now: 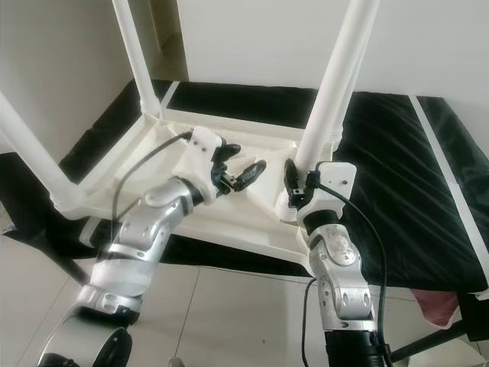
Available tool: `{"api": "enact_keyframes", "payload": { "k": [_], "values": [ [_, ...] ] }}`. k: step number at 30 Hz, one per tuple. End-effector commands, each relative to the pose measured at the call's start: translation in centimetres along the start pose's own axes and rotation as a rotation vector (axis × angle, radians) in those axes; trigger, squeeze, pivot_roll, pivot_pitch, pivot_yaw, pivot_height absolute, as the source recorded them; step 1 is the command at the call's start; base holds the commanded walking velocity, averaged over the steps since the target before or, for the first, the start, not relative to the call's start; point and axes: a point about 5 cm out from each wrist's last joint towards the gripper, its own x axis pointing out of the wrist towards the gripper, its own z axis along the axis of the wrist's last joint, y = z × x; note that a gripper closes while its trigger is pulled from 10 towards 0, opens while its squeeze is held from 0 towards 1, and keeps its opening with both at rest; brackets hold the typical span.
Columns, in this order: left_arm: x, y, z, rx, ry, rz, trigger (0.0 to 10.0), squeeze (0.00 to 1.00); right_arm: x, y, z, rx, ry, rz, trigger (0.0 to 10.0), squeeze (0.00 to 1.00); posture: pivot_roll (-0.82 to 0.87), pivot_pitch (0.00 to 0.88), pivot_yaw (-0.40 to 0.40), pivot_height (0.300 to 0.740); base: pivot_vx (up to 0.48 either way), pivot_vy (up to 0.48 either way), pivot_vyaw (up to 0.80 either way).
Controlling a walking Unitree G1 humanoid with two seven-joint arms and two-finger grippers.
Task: Building children table
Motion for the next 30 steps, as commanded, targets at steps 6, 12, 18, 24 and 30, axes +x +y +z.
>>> {"api": "enact_keyframes", "payload": {
  "k": [6, 12, 18, 24, 30],
  "values": [
    [-1.1, -1.5, -1.0, 0.041, 0.034, -0.107, 10.0, 0.0, -0.6, 0.4, 0.6, -0.035, -0.051, -0.01, 10.0, 0.0, -0.01, 0.036, 0.006, 0.74, 0.0, 0.0, 0.0],
    [-2.7, -3.1, -2.2, 0.082, 0.047, -0.209, 10.0, 0.0, -1.6, 0.4, 0.6, -0.07, -0.08, -0.039, 10.0, 0.0, -0.01, 0.038, 0.001, 0.74, 0.0, 0.0, 0.0],
    [-3.7, -4.0, -2.9, 0.086, 0.066, -0.229, 10.0, 0.0, -2.5, 0.3, 0.7, -0.079, -0.093, -0.062, 10.0, 0.0, -0.01, 0.041, -0.001, 0.74, 0.0, 0.0, 0.0],
    [-4.1, -4.2, -2.9, 0.08, 0.072, -0.242, 10.0, 0.0, -3.1, 0.3, 0.9, -0.091, -0.104, -0.073, 10.0, 0.0, -0.01, 0.047, -0.003, 0.74, 0.0, 0.0, 0.0],
    [-5.7, -5.2, -4.0, 0.102, 0.145, -0.398, 10.0, 0.0, -4.5, 0.7, 1.0, -0.089, -0.1, -0.093, 10.0, 0.0, -0.01, 0.053, -0.004, 0.74, 0.0, 0.0, 0.0]
  ]
}}
